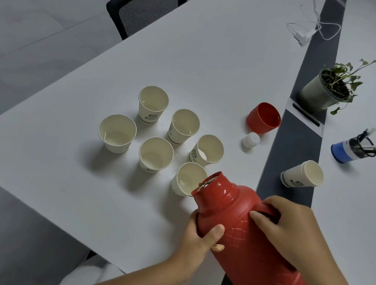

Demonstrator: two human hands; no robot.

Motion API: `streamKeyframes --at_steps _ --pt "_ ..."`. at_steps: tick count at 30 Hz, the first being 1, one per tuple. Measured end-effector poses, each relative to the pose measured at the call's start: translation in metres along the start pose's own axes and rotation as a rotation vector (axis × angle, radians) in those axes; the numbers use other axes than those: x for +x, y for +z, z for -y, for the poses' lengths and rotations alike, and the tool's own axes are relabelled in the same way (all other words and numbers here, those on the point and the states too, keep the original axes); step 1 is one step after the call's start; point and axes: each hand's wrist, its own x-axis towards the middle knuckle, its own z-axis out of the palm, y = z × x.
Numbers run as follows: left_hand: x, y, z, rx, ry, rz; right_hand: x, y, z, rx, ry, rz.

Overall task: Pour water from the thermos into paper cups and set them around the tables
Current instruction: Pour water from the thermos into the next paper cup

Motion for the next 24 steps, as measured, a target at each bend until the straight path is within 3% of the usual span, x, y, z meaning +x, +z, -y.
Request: streamKeyframes --at_steps 24 --pt "-0.0011 0.0001 -0.0021 -0.004 0.015 -0.014 0.0048 -0.0006 -0.0001 -0.024 0.008 0.030"
